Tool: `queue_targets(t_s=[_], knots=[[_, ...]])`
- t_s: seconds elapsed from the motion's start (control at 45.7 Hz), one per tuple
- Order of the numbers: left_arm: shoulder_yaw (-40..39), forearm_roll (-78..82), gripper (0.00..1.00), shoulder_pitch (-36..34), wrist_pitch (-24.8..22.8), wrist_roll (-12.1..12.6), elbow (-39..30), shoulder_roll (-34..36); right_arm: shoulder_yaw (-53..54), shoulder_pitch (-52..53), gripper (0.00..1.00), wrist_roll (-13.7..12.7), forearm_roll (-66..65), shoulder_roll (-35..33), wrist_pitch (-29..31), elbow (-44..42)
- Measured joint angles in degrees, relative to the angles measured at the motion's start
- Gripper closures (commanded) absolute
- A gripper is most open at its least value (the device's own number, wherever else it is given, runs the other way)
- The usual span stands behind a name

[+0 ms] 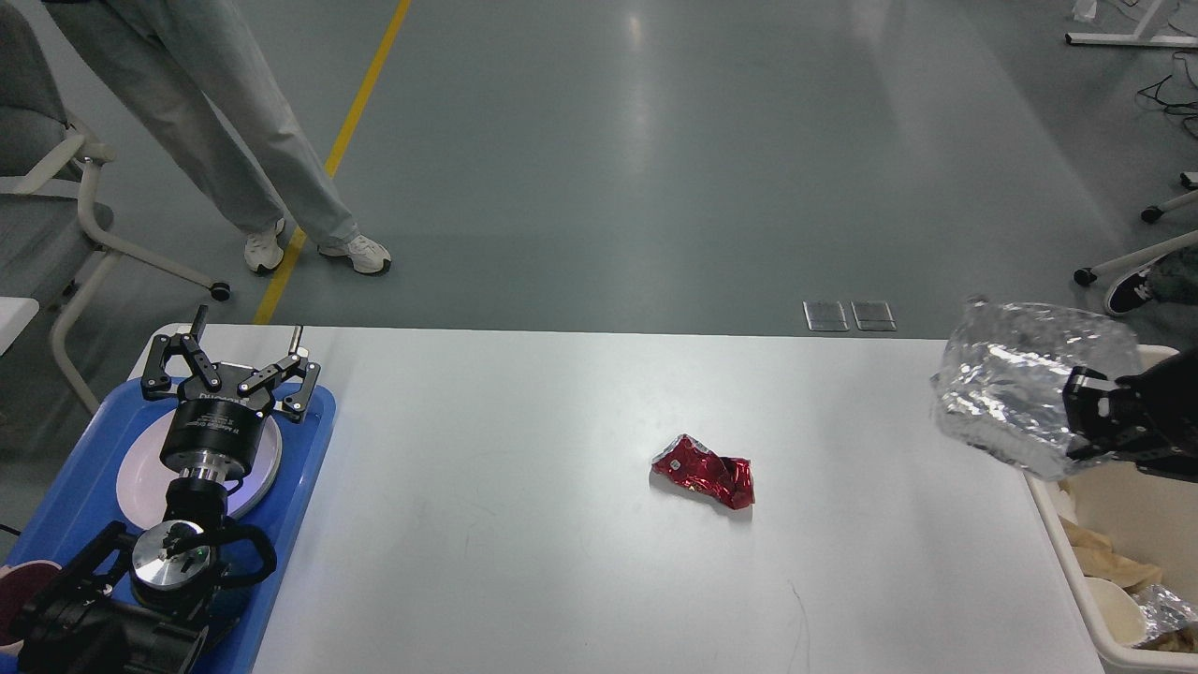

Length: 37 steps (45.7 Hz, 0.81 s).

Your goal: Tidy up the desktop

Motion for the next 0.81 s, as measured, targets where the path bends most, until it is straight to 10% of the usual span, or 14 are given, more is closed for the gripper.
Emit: queue_targets(t_s=[0.394, 0.81], knots=[[0.06, 0.01, 0.04, 0.00, 0.01, 0.00, 0.00, 0.00, 17.91, -35.48, 1.00, -3.11, -4.38, -18.43, -4.00, -33.26], [0.06, 0.00, 0.04, 0.00, 0.01, -0.02, 0.00, 0.00, 47.69, -82.99, 1.00, -6.68, -4.16, -2.94, -5.07, -73.73]])
